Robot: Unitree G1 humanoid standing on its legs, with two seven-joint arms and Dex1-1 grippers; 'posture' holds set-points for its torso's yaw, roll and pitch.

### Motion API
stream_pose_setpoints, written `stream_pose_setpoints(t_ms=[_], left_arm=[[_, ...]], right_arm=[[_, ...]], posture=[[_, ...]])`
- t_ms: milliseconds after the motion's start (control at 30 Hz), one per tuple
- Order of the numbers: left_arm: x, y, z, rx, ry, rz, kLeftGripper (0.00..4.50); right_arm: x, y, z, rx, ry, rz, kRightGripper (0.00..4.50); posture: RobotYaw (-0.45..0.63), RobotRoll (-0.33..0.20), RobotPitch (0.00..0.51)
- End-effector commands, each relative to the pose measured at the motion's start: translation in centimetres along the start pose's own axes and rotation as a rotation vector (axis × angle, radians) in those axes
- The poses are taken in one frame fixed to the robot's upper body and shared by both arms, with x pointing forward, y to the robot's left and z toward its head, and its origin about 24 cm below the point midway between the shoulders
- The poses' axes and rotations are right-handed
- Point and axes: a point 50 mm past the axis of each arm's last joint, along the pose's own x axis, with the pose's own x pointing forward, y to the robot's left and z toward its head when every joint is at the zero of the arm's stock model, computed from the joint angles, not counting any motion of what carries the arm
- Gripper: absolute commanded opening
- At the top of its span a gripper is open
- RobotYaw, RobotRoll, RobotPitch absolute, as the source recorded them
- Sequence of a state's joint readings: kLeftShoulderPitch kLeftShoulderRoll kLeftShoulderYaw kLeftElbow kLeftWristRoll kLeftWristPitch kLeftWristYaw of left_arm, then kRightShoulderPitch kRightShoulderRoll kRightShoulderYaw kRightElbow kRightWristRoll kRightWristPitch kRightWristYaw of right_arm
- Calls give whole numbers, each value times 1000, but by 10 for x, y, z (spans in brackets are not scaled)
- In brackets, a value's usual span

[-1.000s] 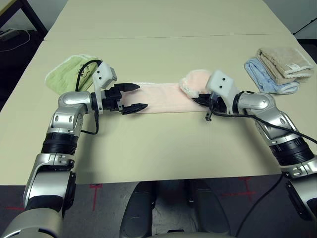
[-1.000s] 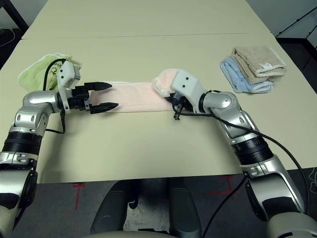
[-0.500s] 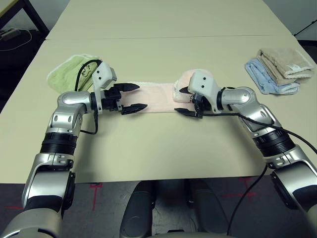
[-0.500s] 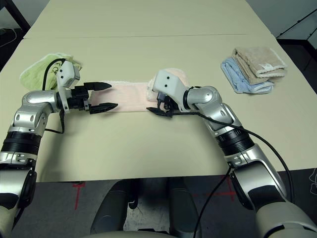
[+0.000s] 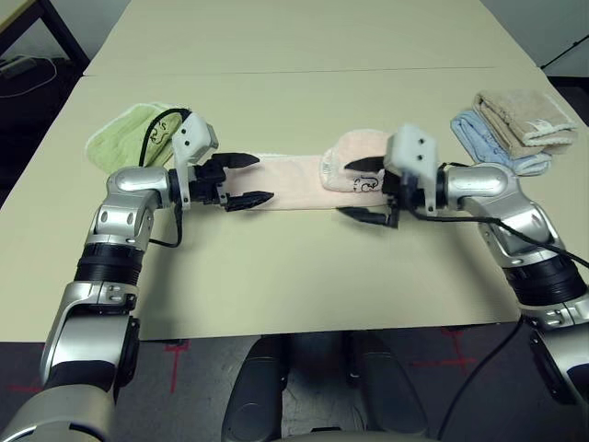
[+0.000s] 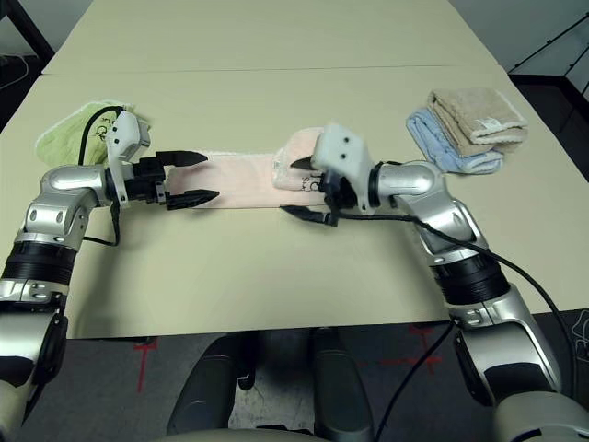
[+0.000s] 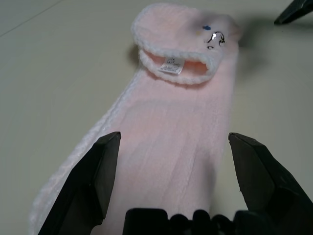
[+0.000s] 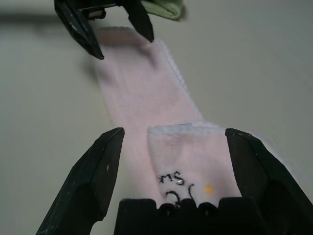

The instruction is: Fold the towel and set it aside.

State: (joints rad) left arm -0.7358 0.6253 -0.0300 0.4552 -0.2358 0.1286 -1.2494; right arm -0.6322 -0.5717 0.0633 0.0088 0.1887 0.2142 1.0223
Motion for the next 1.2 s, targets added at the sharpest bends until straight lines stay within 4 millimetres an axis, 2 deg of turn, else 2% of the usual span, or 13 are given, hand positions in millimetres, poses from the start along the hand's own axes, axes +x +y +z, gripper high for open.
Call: stream_pose_setpoints(t_ms=[33, 233, 400, 600, 933, 1200], left_arm=[[1, -1, -5, -6, 21, -17, 4500], [3, 5, -3, -34, -2, 57, 4500], [-1, 8, -9, -60, 33, 150, 4500], [-11, 14, -15, -114, 64, 316, 4500], [-21, 9, -14, -109, 75, 360, 4500], [-45, 9, -18, -133, 183, 394, 4500]], right_arm=[[-21, -4, -11, -13, -13, -21, 4492], [-60, -14, -44, 94, 27, -121, 4492], [-78, -21, -60, 99, 18, -201, 4492], [-79, -18, -62, 172, -9, -85, 4492], [-82, -15, -81, 219, -33, 56, 4492], [-84, -6, -92, 204, -12, 171, 4492]], posture=[[6, 0, 167], [11, 0, 167], [18, 0, 169], [55, 0, 186], [125, 0, 224], [128, 0, 234]])
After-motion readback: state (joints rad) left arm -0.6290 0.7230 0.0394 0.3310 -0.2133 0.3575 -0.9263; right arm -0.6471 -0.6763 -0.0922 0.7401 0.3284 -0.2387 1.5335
